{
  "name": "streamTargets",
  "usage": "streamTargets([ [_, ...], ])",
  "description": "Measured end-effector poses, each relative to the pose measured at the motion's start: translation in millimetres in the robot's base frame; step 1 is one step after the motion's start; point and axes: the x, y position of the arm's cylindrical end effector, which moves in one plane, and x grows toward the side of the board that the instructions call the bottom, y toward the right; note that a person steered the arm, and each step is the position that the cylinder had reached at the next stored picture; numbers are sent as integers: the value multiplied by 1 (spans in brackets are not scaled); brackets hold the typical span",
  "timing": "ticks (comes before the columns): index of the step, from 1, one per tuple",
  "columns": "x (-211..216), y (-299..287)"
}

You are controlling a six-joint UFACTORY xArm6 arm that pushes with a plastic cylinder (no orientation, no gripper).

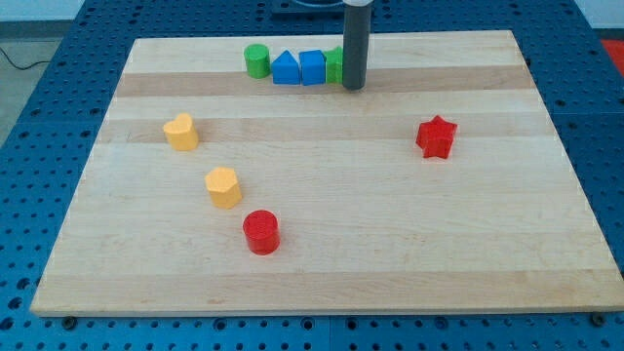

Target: Slightly push the red star towards the down of the board

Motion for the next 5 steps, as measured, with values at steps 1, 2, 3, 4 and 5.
streamTargets([
  [1, 5, -2],
  [2, 5, -2],
  [3, 8, 32],
  [4, 27, 114],
  [5, 49, 178],
])
